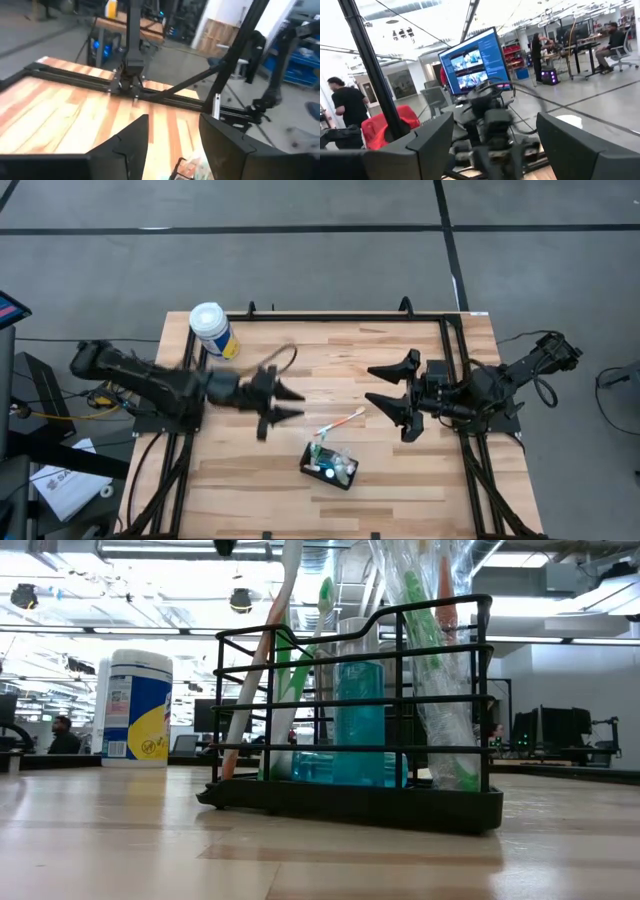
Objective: Pick & Place toothbrushing station
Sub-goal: Put the orange toothbrush into the black wire organizer
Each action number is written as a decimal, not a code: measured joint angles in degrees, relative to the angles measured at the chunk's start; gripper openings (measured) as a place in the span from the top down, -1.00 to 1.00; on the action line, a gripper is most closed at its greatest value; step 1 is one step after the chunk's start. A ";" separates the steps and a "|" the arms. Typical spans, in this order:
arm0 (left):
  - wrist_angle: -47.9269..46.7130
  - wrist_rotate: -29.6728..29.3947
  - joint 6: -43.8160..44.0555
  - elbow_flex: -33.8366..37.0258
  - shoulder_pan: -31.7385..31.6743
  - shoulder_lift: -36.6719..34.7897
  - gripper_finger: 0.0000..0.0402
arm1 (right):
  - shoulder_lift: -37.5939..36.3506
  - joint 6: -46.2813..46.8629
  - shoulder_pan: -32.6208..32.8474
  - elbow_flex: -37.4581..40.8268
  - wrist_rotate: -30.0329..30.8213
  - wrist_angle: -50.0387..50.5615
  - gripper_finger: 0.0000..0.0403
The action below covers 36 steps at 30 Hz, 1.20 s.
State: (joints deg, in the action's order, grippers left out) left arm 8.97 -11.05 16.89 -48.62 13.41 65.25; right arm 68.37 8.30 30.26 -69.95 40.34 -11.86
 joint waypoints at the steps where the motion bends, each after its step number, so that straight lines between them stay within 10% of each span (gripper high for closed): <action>1: -2.45 3.50 0.42 -1.22 -2.97 -0.47 0.18 | -0.16 -0.13 -0.19 0.00 0.00 -0.18 -0.37; 14: -16.03 24.81 5.95 -11.16 -20.61 16.81 0.19 | -0.75 0.04 -4.23 -0.04 0.09 1.46 -0.37; 36: -19.33 31.49 4.37 -23.87 -23.68 41.87 0.19 | -6.76 -3.79 -9.96 0.00 -2.36 2.38 -0.37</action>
State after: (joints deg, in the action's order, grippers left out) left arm -10.36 20.45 21.27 -72.49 -10.26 107.12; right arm 61.61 4.51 20.30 -69.95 37.97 -9.48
